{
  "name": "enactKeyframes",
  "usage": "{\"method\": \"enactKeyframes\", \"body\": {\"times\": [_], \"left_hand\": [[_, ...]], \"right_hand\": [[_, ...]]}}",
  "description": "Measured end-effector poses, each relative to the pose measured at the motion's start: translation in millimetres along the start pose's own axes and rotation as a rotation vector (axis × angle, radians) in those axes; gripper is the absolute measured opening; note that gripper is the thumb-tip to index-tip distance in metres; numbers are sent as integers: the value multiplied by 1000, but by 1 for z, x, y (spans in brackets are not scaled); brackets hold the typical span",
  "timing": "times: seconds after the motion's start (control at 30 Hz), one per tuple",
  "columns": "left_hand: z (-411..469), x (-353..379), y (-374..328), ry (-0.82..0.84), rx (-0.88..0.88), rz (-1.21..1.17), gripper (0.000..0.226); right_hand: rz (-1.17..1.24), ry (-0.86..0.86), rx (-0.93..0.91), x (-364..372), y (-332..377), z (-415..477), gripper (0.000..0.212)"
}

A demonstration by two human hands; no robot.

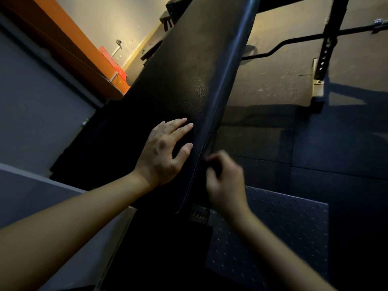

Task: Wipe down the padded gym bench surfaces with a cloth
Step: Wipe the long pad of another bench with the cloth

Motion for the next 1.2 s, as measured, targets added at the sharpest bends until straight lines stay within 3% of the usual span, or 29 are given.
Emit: {"method": "enactKeyframes", "body": {"times": [0.07, 0.1, 0.23, 0.3, 0.47, 0.63, 0.7, 0.8, 0.87, 1.0, 1.13, 1.2], "left_hand": [[-1, 1, 0, -3, -1, 2, 62], [0, 0, 1, -7, -2, 2, 62], [0, 0, 1, -3, -13, 2, 61], [-1, 0, 0, -1, -14, 6, 61], [-1, 0, -1, 6, -18, 8, 62], [-2, -2, -2, 12, -36, 9, 60], [-2, -2, -2, 22, -38, 5, 61], [-1, -1, -1, 22, -35, 12, 62], [-1, -1, -1, 27, -47, 11, 63], [-3, -4, -4, 41, -63, 18, 65], [-3, -2, -2, 40, -60, 15, 66], [-2, -2, -1, 30, -55, 6, 65]], "right_hand": [[25, 166, -43, 11, 15, -45, 27], [6, 169, -80, 8, 16, -40, 28], [-125, -104, -9, -22, -2, 62, 19], [-84, -153, 28, -20, -6, 62, 17], [17, 211, -94, 15, 23, -61, 30], [-85, -67, 0, -15, 2, 30, 17], [-48, -28, -8, -5, 7, 6, 18], [-10, 242, -114, 17, 31, -63, 25], [-90, 196, -143, 10, 26, -40, 23], [-97, -26, -9, -8, 11, 12, 14], [46, 186, -36, 19, 29, -66, 26], [-4, 154, -49, 12, 22, -45, 25]]}}
Point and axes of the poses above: each hand's wrist, its own z-axis towards the middle knuckle, its own x-axis out of the palm, y = z × x, the point moved 8 cm from there along z, towards the middle knuckle, and after that the axes turned 5 degrees about -x, right-handed, at the moved point
